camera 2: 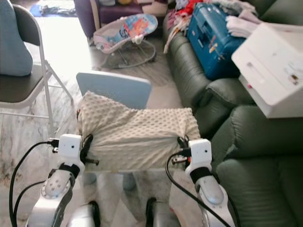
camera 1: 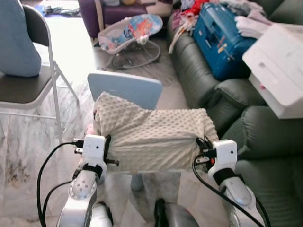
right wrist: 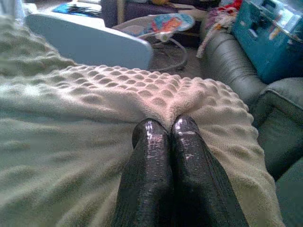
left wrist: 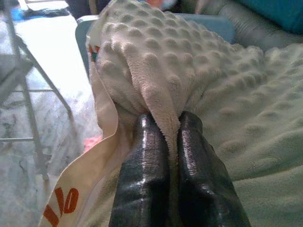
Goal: Move the pillow to the sofa
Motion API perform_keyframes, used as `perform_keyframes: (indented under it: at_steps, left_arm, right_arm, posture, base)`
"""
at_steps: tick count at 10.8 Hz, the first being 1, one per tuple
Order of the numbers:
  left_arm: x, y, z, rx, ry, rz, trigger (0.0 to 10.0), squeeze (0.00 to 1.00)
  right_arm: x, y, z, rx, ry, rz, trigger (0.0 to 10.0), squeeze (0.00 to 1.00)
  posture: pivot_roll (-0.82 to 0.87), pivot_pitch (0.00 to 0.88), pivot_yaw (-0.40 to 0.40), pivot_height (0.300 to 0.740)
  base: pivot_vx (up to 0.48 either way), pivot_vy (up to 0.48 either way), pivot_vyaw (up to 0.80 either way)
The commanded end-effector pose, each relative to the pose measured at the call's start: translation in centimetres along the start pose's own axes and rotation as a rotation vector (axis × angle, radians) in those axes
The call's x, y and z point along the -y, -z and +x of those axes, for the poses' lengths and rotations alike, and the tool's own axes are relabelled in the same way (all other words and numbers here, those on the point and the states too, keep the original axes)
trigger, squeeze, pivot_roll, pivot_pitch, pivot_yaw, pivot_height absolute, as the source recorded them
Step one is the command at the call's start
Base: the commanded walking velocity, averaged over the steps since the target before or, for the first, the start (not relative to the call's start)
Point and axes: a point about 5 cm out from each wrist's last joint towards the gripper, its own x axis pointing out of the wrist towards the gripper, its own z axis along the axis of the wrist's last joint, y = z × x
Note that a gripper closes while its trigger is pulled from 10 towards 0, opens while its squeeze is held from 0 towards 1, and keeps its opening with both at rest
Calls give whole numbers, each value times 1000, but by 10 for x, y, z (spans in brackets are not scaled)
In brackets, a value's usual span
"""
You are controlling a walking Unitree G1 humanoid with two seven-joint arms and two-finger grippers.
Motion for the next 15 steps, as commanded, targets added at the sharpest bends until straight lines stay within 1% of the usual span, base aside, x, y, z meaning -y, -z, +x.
perform_keyframes:
  at_steps: [1, 15]
  left_arm:
    - [-4, 2, -3, -13, -18, -5, 10000, 0]
    - [-5, 2, -2, -26, -14, -17, 10000, 0]
  right_arm:
    - [7, -6, 2, 22, 27, -15, 10000, 0]
    - [9, -2, 1, 1, 31, -17, 10000, 0]
  posture:
    - [-43, 90, -46, 740]
    - [-42, 95, -45, 740]
  base:
    - [-304, 0, 0]
    - [-304, 0, 0]
